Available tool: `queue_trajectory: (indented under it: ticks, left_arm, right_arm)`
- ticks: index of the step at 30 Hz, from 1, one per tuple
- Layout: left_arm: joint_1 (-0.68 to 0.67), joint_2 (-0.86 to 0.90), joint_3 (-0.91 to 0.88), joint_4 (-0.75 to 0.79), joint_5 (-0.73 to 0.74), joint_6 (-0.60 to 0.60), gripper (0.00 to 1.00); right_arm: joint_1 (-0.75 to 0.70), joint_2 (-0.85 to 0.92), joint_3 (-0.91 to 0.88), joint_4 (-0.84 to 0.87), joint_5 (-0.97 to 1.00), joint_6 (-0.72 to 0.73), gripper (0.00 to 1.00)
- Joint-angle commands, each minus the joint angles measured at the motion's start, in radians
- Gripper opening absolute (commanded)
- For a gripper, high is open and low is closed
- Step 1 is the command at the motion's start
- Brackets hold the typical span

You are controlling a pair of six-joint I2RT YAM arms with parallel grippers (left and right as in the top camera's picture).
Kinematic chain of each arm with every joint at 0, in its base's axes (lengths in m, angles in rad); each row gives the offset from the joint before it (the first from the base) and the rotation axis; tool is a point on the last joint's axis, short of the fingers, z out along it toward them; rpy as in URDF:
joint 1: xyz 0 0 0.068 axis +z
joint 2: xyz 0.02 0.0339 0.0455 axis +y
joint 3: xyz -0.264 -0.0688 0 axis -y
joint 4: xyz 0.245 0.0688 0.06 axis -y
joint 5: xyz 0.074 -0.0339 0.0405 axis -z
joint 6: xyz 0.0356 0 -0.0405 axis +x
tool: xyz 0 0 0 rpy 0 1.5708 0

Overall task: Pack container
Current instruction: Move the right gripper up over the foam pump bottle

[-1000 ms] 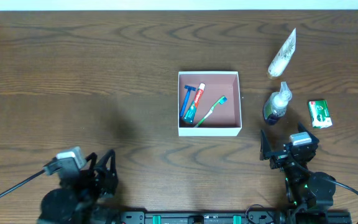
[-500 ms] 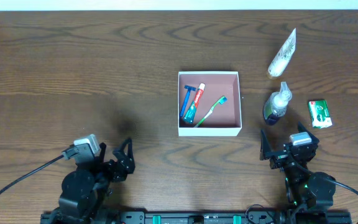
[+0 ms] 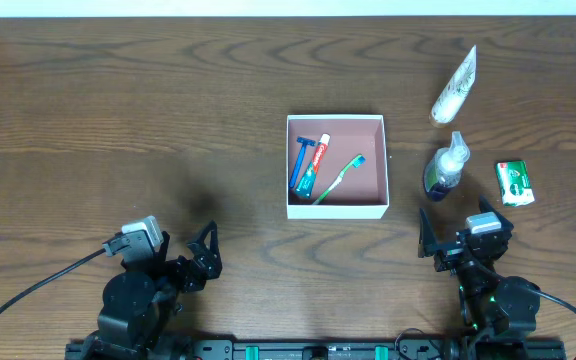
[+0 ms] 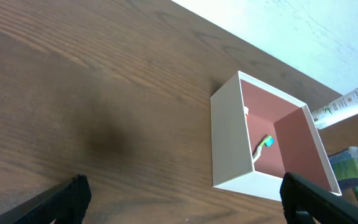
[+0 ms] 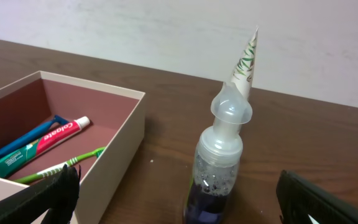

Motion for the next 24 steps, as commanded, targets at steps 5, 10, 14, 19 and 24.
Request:
queue_trajectory:
  ticks: [5, 10, 14, 19, 24]
  left_arm:
    - [0.004, -0.005, 0.000, -0.002, 0.006, 0.002, 0.98]
    - [0.004, -0.005, 0.000, -0.003, 0.006, 0.002, 0.98]
    - [0.004, -0.005, 0.000, -0.006, 0.006, 0.002, 0.98]
    - [0.004, -0.005, 0.000, -0.035, 0.006, 0.002, 0.98]
    - [0.004, -0.005, 0.000, -0.076, 0.006, 0.002, 0.98]
  right_arm:
    - [-0.007, -0.006, -0.004, 0.000, -0.004, -0.010, 0.99]
    - [-0.007, -0.006, -0.004, -0.001, -0.004, -0.010, 0.99]
    - [-0.007, -0.006, -0.004, 0.045, -0.010, -0.008, 0.99]
    - [-0.007, -0.006, -0.004, 0.061, -0.072, -0.006, 0.99]
    - [-0.007, -0.006, -0.004, 0.108, -0.081, -0.005, 0.99]
